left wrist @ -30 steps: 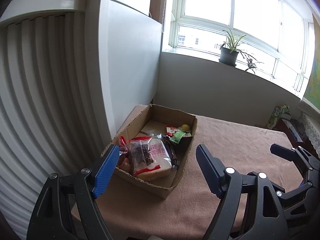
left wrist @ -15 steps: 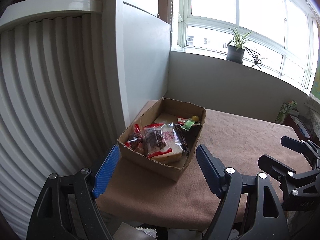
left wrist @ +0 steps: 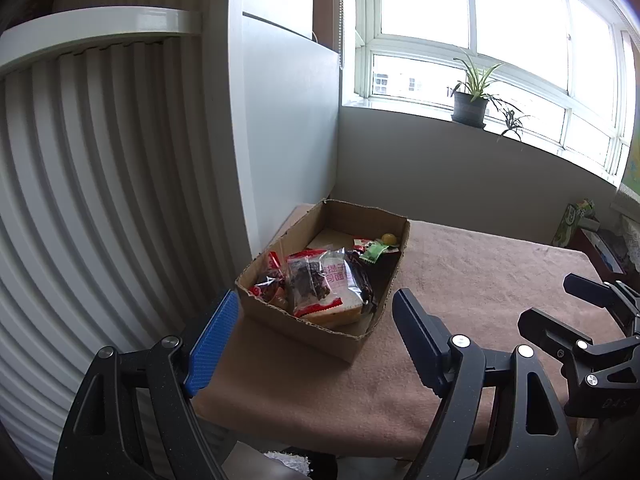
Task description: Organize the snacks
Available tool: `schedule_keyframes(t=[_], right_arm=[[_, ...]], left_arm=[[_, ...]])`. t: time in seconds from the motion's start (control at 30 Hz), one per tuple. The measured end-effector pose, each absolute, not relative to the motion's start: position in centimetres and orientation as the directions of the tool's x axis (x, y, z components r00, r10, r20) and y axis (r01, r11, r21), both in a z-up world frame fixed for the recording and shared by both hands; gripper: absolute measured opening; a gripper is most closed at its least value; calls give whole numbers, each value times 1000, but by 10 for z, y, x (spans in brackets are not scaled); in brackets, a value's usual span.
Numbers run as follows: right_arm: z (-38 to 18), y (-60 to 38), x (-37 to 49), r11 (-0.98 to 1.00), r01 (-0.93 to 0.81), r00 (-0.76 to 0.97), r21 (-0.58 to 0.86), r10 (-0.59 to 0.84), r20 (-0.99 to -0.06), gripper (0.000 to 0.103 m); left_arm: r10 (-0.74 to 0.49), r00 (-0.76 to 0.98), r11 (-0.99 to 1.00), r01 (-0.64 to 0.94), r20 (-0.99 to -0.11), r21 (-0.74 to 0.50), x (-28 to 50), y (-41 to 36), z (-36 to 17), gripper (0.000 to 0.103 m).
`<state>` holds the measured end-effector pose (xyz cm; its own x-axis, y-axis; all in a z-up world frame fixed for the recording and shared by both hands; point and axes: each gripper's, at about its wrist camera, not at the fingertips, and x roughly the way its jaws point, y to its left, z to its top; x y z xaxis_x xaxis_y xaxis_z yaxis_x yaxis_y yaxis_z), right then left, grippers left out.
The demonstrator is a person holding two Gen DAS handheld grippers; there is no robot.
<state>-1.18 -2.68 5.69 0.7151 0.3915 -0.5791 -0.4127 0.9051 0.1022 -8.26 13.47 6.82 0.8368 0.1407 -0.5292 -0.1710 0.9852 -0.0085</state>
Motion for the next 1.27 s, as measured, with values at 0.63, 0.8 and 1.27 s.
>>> schedule_keyframes(t=[0.63, 0.8, 1.27], right_arm=[[53, -26, -13, 910, -402, 717, 101, 382, -583, 103], [51, -26, -13, 911, -399, 713, 108, 382, -588, 103], [46, -28, -15, 917, -386, 714, 106, 369, -594, 103]], left_arm=[[135, 836, 986, -166, -532, -10, -83, 132, 68, 80], [130, 836, 987, -162, -532, -13, -82, 132, 69, 80], [127, 841, 988, -154, -525, -8, -83, 125, 68, 80]])
